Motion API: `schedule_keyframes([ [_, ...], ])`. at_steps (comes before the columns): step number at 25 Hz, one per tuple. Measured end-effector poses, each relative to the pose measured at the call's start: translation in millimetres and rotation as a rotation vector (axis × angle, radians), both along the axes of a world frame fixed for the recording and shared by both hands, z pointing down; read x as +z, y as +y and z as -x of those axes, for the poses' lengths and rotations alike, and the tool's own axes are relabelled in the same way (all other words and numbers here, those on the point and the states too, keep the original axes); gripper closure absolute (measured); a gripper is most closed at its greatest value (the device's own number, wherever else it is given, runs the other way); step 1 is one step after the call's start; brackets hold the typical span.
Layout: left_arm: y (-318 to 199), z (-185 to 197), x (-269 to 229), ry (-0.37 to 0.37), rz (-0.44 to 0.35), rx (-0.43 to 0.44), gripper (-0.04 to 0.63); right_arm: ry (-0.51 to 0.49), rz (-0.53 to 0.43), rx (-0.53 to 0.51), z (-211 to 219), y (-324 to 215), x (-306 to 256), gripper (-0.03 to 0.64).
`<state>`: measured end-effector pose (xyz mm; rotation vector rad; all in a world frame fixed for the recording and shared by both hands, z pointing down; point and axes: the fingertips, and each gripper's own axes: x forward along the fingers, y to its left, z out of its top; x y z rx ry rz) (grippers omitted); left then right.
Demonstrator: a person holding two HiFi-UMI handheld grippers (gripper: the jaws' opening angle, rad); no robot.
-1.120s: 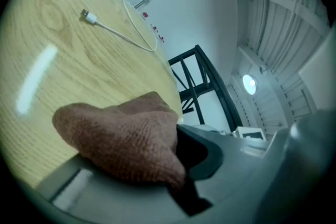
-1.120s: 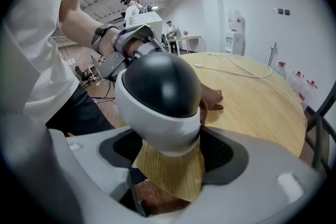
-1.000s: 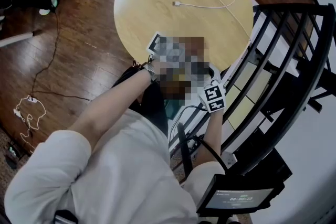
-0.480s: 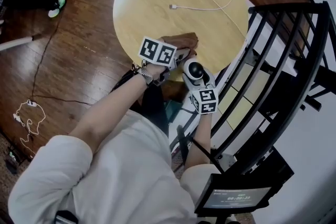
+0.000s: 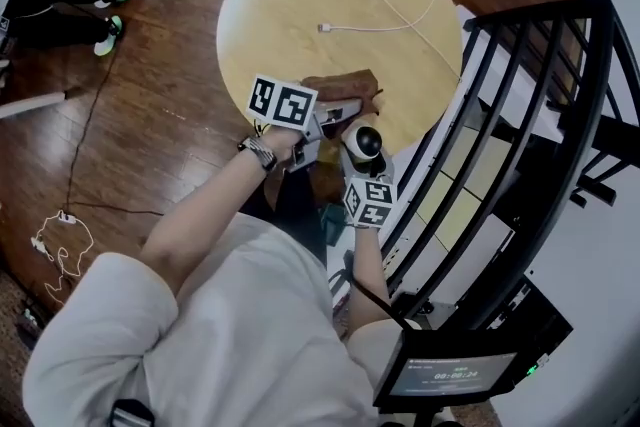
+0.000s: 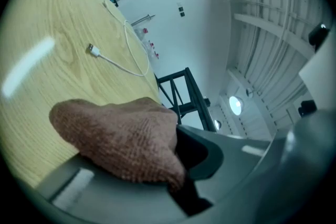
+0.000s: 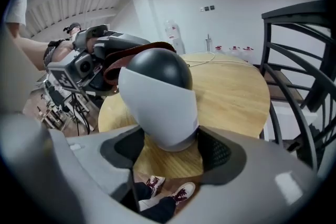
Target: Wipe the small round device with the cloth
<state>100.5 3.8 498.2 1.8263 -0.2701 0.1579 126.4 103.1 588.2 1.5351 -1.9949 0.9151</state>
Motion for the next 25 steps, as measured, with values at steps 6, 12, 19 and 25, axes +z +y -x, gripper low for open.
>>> schedule_keyframes([
  [6,31.6,-17.7,29.9,-0.038,0.064,0.098,0.555,0.001,-0.005,0.062,4.0,0.5,-1.6,0.295],
  [12,30.9,-17.1,56.6,-0.134,0.063,0.130,0.555,0.023,-0.012,0.037,3.9,-1.5,-4.4,0.295],
  [19,26.5,-17.3,77.6,-0.308,-0.051,0.269,0.557,0.021,-0.011,0.041,3.3,-2.1,-4.0,0.293],
  [25,19.9,-7.6,79.9,-0.365,-0.159,0.288,0.554,0.179,-0.045,-0.249,3.4,7.9,-0.2,0.291],
])
